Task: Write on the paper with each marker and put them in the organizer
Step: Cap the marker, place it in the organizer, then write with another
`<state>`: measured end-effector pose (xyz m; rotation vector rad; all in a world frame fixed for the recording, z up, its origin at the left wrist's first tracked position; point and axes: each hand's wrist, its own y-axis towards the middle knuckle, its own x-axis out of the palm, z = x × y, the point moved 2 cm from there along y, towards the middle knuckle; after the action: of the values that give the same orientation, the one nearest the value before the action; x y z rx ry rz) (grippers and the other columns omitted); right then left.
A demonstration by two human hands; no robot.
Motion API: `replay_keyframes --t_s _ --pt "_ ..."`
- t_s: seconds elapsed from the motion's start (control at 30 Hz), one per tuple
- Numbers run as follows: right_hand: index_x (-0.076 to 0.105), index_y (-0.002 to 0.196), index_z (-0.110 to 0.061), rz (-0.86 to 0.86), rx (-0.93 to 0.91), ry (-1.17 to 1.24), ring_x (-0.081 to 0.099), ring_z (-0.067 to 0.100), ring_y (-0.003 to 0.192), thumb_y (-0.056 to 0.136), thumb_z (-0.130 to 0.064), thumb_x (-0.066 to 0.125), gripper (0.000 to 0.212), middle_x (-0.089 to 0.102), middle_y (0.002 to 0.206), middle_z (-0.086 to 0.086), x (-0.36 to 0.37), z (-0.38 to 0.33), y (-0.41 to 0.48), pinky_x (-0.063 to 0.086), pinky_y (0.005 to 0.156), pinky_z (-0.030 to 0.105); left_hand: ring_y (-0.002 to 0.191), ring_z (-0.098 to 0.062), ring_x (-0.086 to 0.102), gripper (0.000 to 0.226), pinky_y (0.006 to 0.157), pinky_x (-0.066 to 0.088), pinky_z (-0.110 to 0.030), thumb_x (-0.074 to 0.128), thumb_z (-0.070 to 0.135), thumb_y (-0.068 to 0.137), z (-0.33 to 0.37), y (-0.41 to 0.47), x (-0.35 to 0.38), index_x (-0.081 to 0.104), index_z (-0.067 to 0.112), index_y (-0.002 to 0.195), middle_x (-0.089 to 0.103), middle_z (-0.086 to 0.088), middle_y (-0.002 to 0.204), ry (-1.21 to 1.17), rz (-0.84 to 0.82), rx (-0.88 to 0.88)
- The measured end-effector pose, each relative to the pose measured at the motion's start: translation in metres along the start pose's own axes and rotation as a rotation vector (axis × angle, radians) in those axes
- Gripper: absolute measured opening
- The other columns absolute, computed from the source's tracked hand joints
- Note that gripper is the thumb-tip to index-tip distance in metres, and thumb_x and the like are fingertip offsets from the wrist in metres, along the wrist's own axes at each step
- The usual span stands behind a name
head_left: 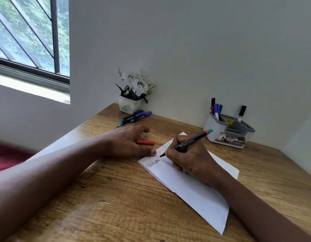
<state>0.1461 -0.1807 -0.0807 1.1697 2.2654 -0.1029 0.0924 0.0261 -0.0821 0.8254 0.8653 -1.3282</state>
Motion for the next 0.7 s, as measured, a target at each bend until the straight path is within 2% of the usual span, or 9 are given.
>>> replay_keyframes --t_s 0.17,0.3,0.47,0.6,0.7 --pt "0.069 0.08 -0.006 0.01 -0.045 -0.082 0.055 0.009 0.056 0.083 -0.018 0.076 0.014 0.062 0.061 -0.001 0.0034 0.0013 0.0001 0.048 0.057 0.033 0.143 -0.017 0.039 0.084 0.117 0.036 -0.041 0.064 0.071 0.082 -0.0003 0.0015 -0.0002 0.032 0.039 0.153 0.037 0.006 0.16 -0.001 -0.019 0.001" --pt "0.063 0.078 0.0 0.022 -0.04 -0.072 0.052 0.014 0.054 0.084 -0.015 0.074 0.019 0.058 0.06 0.004 0.0021 0.0006 0.0015 0.046 0.056 0.034 0.142 -0.017 0.04 0.083 0.116 0.037 -0.04 0.065 0.07 0.082 0.0006 0.0004 -0.0005 0.034 0.04 0.152 0.039 0.007 0.159 -0.009 -0.015 0.003" --pt "0.066 0.082 -0.003 -0.004 -0.042 -0.076 0.052 0.008 0.054 0.087 -0.016 0.073 0.016 0.059 0.059 -0.001 0.0042 0.0003 -0.0004 0.046 0.056 0.031 0.14 -0.016 0.042 0.081 0.115 0.038 -0.041 0.065 0.071 0.082 -0.0004 0.0 -0.0007 0.037 0.039 0.151 0.041 0.007 0.158 -0.009 -0.019 0.009" --pt "0.064 0.08 -0.002 0.017 -0.043 -0.084 0.053 0.011 0.055 0.085 -0.017 0.075 0.019 0.059 0.061 0.003 0.0023 0.0008 0.0008 0.047 0.056 0.032 0.138 -0.016 0.044 0.08 0.115 0.039 -0.043 0.065 0.072 0.081 0.0005 0.0001 -0.0009 0.039 0.039 0.149 0.042 0.007 0.156 -0.002 -0.019 0.015" --pt "0.064 0.084 0.002 0.008 -0.035 -0.058 0.055 0.013 0.052 0.087 -0.013 0.074 0.019 0.06 0.061 0.006 0.0017 -0.0005 0.0 0.047 0.05 0.025 0.137 -0.015 0.044 0.078 0.115 0.04 -0.043 0.064 0.071 0.082 0.001 0.0001 -0.001 0.04 0.039 0.149 0.043 0.007 0.156 -0.004 -0.019 0.017"
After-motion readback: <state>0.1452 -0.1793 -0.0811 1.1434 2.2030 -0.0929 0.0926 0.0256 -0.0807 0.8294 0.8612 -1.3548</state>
